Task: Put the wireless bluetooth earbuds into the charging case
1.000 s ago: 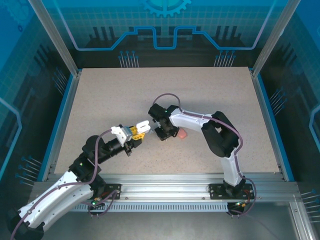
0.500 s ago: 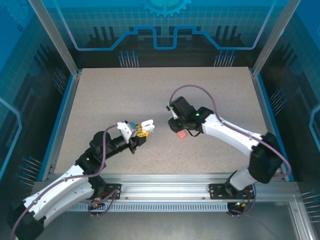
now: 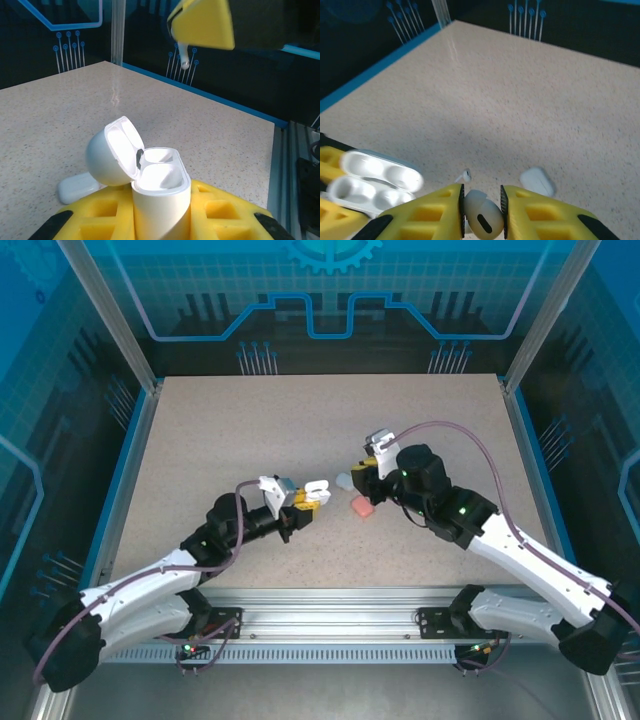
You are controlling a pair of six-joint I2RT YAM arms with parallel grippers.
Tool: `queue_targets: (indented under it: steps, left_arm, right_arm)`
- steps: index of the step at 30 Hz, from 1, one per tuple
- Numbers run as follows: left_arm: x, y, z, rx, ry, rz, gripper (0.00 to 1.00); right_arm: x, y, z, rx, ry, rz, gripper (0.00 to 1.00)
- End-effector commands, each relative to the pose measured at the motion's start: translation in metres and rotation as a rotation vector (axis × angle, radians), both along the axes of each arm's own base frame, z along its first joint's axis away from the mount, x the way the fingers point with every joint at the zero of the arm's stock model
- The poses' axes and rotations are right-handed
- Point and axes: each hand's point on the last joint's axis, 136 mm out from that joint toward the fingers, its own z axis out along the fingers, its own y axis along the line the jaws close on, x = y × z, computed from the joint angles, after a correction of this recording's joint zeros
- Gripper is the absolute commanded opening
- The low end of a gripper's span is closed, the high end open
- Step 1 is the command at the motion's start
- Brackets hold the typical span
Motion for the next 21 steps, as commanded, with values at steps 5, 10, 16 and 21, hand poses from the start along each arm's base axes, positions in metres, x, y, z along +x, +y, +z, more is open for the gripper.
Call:
queue_targets:
  steps: [5, 10, 16, 21]
  left_arm:
    - [-0.002, -0.019, 0.036, -0.076, -0.090, -0.063, 0.00]
    - [0.000, -0.022, 0.038, -0.075, -0.091, -0.063, 0.00]
    - [0.000, -0.022, 0.039, -0.072, -0.098, -0.062, 0.00]
    - [0.003, -0.019, 0.031, -0.041, -0.099, -0.036, 0.00]
  right_arm:
    - [-0.019, 0.023, 0.017, 0.058, -0.087, 0.112, 0.25]
    - [-0.022, 0.034, 0.009, 0.002, -0.080, 0.138, 0.25]
    - [-0.023, 0.046, -0.002, -0.066, -0.063, 0.163, 0.25]
    - [-0.010, 0.035, -0.011, -0.058, -0.004, 0.081, 0.26]
